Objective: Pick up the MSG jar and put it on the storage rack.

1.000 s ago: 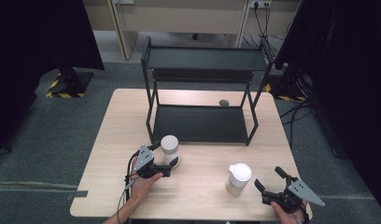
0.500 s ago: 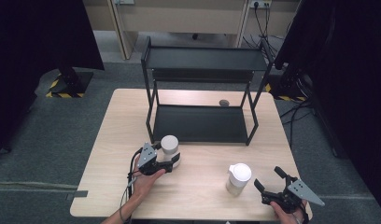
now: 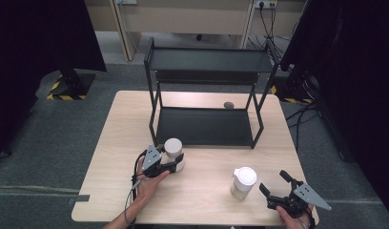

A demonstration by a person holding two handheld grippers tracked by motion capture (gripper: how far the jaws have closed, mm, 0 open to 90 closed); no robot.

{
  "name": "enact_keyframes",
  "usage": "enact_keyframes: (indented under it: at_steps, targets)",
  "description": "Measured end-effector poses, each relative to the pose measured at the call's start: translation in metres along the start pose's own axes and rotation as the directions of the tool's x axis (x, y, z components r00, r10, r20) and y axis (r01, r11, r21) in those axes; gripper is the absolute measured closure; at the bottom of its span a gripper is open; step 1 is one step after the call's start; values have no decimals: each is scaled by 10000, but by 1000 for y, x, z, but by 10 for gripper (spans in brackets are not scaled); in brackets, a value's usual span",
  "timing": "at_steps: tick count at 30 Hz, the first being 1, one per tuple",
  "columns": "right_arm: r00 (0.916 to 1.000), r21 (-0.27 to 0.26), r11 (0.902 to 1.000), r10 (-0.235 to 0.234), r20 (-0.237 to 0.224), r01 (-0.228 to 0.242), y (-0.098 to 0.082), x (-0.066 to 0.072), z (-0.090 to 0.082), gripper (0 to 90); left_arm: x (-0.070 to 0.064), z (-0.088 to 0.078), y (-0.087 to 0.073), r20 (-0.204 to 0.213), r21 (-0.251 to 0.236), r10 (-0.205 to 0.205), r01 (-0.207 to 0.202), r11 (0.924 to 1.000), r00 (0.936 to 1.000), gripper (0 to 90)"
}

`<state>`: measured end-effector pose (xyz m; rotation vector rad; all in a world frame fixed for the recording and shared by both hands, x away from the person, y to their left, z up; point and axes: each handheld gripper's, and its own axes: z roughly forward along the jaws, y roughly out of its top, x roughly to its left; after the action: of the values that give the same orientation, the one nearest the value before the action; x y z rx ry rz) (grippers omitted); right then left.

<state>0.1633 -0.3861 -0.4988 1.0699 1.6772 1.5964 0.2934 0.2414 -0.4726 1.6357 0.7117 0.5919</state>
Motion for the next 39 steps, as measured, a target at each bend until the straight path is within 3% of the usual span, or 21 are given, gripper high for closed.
enact_keyframes:
  at_steps: [5, 8, 18, 23, 31, 39]
  targets:
    - [10000, -5, 10000, 0, -10, 0, 0, 0, 0, 4, 0, -1, 4, 137, 75, -211, 210, 9998, 9997, 353]
    - [10000, -17, 10000, 3, -11, -3, 0, 0, 0, 4, -4, -1, 7, 123, 130, 19, -20, 9999, 9999, 353]
    - [10000, -29, 10000, -28, -31, 28, 0, 0, 0, 4, -8, -5, 19, 211, -157, 34, -31, 9999, 9998, 353]
    - [10000, -20, 10000, -28, -27, 27, 0, 0, 0, 4, -8, -7, 24, 268, -205, -68, 73, 9998, 9996, 354]
    - [10000, -20, 10000, -23, -33, 23, 0, 0, 0, 4, -8, -10, 37, 276, -270, 134, -127, 9996, 9995, 354]
    - [10000, -14, 10000, 11, -41, -11, 0, 0, 0, 4, -2, -10, 56, 552, -266, 126, -111, 9996, 9984, 354]
